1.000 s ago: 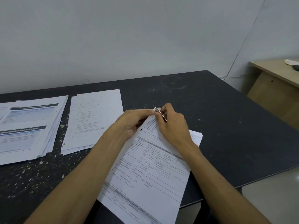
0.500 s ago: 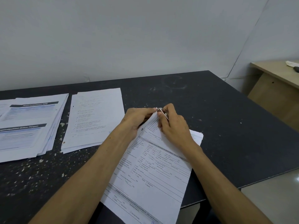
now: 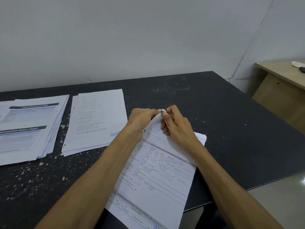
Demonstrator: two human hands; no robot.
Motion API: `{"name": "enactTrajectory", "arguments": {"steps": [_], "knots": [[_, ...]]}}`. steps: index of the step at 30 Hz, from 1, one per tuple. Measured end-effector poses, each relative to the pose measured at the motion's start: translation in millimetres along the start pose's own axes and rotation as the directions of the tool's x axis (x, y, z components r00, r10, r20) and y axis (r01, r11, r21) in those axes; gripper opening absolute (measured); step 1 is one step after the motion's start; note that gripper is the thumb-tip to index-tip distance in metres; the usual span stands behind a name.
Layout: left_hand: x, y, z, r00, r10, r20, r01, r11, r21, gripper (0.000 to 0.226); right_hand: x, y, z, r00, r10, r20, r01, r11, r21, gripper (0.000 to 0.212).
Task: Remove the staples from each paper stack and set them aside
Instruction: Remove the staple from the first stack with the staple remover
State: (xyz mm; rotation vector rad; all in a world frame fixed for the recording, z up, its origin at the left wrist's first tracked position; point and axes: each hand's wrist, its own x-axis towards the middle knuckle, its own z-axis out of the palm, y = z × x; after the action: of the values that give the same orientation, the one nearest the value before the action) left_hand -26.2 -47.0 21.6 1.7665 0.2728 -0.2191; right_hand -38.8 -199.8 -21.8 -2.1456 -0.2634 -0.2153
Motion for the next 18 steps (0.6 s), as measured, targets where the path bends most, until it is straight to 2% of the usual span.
{"name": "enactTrajectory", "arguments": {"steps": [6, 12, 18], "knots": [[0.5, -1.6, 0.5, 1.000, -0.016, -0.017, 0.016, 0.999, 0.035, 0.025, 1.2, -3.6, -4.0, 0.998, 0.038, 0.057, -0.046, 0.989, 0.143, 0.025], [-1.3, -4.1, -4.7, 1.000, 0.002, 0.018, -0.002, 1.000, 0.015, 0.026, 2.9, -3.8, -3.2, 0.995, 0.073, 0.074, -0.082, 0.989, 0.126, 0.026], [1.9, -7.3, -4.0, 1.000, 0.018, 0.023, -0.020, 0.998, 0.067, 0.029, 3.9, -2.5, -8.1, 0.986, 0.143, 0.090, -0.159, 0.964, 0.213, 0.026]]}}
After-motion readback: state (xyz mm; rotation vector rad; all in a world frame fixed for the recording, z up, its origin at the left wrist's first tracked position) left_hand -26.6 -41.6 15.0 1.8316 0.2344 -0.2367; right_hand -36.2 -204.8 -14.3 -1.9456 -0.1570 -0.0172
